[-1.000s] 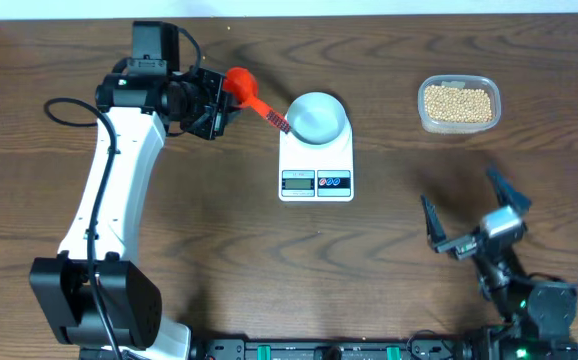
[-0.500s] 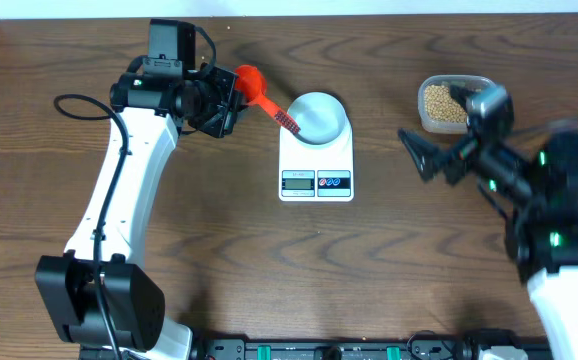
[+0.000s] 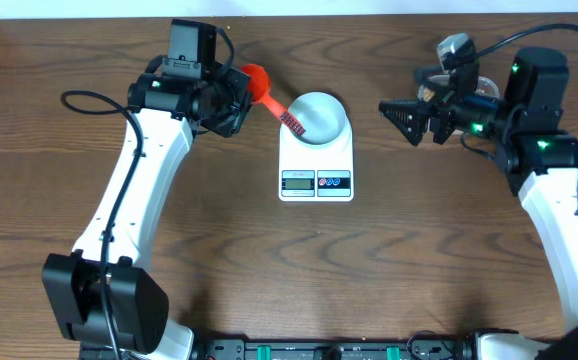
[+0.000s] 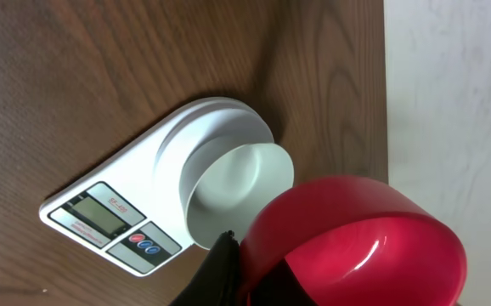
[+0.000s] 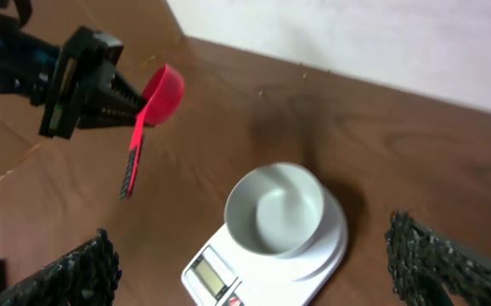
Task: Scoop item into bowl and weigh 50g on scale
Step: 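Lift the red scoop with the left gripper toward the scale, then reach the right gripper over the scale and grasp the scoop handle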
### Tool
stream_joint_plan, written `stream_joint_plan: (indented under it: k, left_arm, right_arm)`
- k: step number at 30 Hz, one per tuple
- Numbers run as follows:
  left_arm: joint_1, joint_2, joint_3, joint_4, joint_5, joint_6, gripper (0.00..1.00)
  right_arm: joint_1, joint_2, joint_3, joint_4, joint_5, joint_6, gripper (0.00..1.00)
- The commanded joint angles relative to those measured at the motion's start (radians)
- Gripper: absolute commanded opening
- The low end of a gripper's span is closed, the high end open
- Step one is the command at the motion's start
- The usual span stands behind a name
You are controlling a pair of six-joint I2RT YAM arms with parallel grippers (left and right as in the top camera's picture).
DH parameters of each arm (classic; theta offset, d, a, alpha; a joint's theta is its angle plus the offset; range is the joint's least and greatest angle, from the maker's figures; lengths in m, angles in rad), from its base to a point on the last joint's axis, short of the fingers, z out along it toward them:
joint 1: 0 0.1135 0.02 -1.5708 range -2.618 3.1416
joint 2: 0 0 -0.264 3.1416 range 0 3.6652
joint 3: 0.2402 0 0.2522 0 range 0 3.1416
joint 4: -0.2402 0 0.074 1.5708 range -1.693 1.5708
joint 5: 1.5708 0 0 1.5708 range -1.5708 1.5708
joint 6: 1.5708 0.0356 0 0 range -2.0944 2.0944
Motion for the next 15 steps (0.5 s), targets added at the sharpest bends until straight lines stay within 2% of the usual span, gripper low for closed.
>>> stream_joint_plan:
  k: [1,4,10,15]
  left_arm:
    - [-0.006,-0.005,0.014,0.003,-0.026,-0.079,0.07]
    - [-0.006,-0.005,0.014,0.003,-0.026,-0.119,0.07]
    - [-0.006,-0.003,0.014,0.003,-0.026,-0.167,0.08]
    - [-0.006,-0.003,0.013,0.003,-0.026,-0.188,0.07]
  right_arm:
    - [0.008,0.013,0.021,0.003,-0.072,0.004,0.99]
    - [0.026,0.014,0.021,0.023,-0.126,0.005,0.99]
    - [0.110,0.016,0.021,0.072,-0.085,0.185,0.99]
    - [0.186,0.016,0.021,0.125,0.143,0.509,0.99]
